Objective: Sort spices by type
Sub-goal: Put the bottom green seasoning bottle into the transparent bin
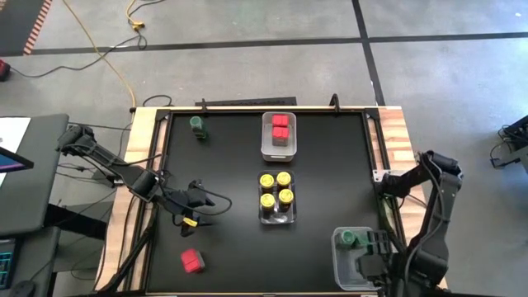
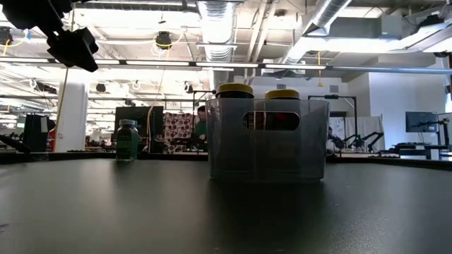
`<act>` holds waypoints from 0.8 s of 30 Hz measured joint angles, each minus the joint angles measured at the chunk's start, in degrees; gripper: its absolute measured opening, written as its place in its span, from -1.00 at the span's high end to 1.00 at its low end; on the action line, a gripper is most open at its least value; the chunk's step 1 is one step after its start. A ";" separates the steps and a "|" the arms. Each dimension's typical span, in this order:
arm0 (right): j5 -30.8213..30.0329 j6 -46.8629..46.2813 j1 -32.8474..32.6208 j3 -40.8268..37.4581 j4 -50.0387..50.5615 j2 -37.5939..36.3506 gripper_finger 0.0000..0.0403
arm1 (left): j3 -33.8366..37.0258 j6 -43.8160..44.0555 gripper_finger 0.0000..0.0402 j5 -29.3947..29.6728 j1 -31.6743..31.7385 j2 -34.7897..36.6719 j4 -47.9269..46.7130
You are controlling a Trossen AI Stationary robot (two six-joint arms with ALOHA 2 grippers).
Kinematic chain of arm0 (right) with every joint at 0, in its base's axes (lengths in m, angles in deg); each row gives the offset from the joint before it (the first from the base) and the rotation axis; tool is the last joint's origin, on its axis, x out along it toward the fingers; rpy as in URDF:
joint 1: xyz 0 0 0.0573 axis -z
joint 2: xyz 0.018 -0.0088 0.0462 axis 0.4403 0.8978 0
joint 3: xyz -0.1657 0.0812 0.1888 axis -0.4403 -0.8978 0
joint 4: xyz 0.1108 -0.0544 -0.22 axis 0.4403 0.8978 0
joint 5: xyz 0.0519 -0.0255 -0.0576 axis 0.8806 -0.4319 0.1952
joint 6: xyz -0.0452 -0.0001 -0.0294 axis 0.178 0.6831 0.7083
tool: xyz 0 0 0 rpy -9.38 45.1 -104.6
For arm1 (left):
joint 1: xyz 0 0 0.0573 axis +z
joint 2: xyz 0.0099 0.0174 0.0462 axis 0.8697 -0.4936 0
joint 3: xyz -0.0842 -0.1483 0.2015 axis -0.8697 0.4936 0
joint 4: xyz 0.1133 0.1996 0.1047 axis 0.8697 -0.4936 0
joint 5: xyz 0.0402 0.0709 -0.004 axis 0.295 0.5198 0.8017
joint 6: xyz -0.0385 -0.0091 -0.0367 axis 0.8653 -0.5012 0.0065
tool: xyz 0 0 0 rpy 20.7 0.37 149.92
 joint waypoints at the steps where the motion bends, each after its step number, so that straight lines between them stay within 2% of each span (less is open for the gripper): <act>1: 0.14 -0.06 -0.30 -1.63 -1.75 -0.31 -0.08 | 0.00 0.02 -0.53 -0.02 0.00 0.00 0.17; 5: 0.38 -0.93 -1.40 -8.13 -10.34 -1.65 -0.08 | 0.00 -0.05 -0.53 0.00 -0.02 0.00 0.94; 11: -0.17 -4.84 -3.72 -15.72 -15.32 -3.07 -0.08 | 0.00 -0.11 -0.53 0.00 -0.02 0.00 1.24; 24: -0.40 -4.80 -4.37 -23.79 -22.38 -3.11 -0.08 | 0.00 -0.36 -0.53 0.04 -0.02 0.00 1.20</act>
